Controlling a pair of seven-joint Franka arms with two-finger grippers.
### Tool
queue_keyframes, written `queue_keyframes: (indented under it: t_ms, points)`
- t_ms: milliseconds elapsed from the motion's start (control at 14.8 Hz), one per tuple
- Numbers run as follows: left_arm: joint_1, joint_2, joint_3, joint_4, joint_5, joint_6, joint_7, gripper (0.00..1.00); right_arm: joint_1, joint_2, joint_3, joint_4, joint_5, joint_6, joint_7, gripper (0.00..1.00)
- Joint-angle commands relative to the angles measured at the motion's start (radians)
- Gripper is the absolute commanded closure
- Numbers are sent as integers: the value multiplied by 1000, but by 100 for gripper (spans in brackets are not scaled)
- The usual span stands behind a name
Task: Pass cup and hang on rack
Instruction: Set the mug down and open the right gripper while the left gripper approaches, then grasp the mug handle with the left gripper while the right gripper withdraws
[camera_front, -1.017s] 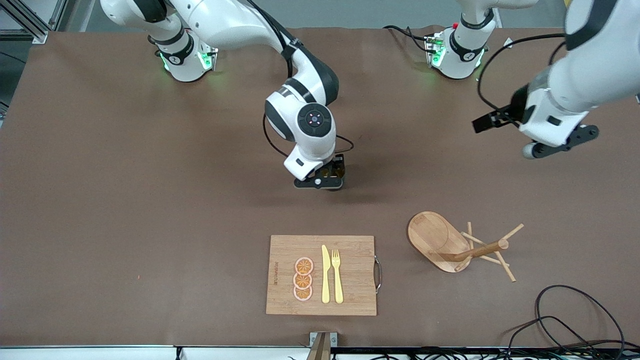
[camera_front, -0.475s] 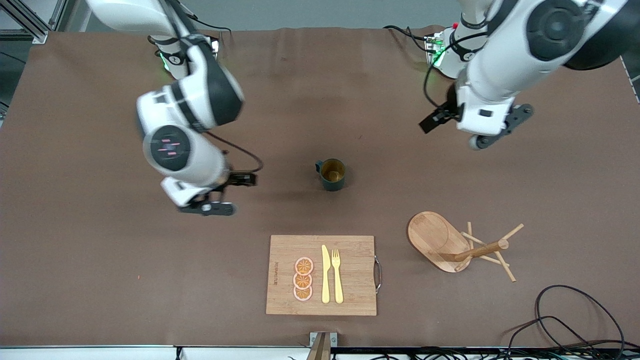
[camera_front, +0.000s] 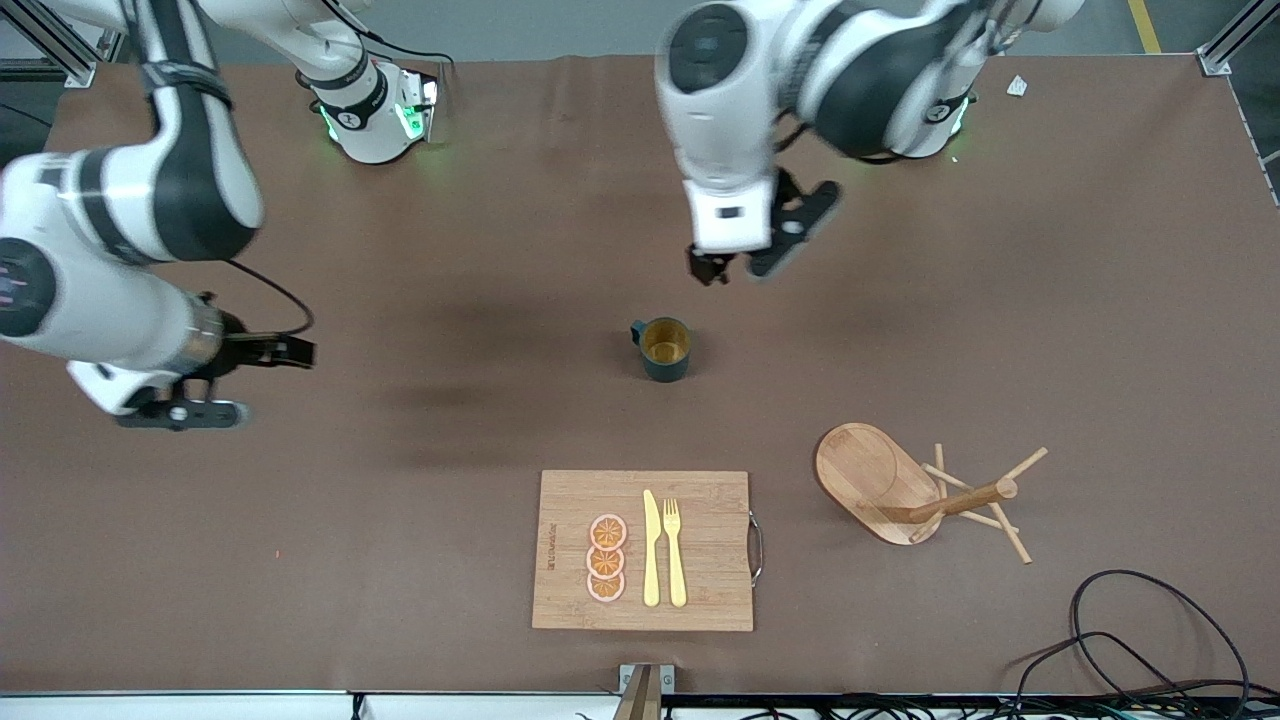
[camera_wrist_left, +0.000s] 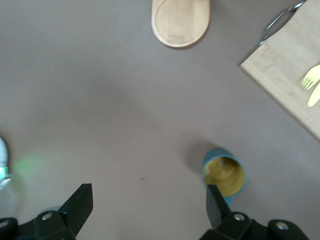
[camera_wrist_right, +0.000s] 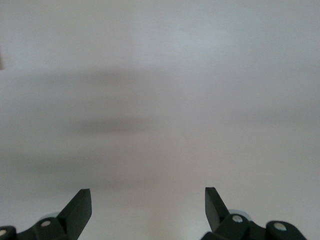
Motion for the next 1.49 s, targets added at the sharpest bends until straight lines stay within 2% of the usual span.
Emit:
queue_keyframes:
  t_ms: [0,339,475,746,1153,1424]
  points:
    - [-113,123,9,56,170,36,-146,0,-68,-117,25,-125,-11,46,-23,0]
    - [-297,338,34,105,449,35,-342,0,-117,-197,25,-157,-14,20,-50,0]
    - [-366,419,87,150,469,36,-408,0,-128,-210,25,-151,-14,0,-63,0]
    - [-520,541,258,188,469,122,-505,0,-167,-216,25,-133,-11,-25,-106,0]
    - [-525,607,302,194,471,225,-529,0,-161,-208,30,-50,-2,-63,-99,0]
    - [-525,627,335,194,471,266,-536,4,-161,-161,30,82,0,-178,-103,0]
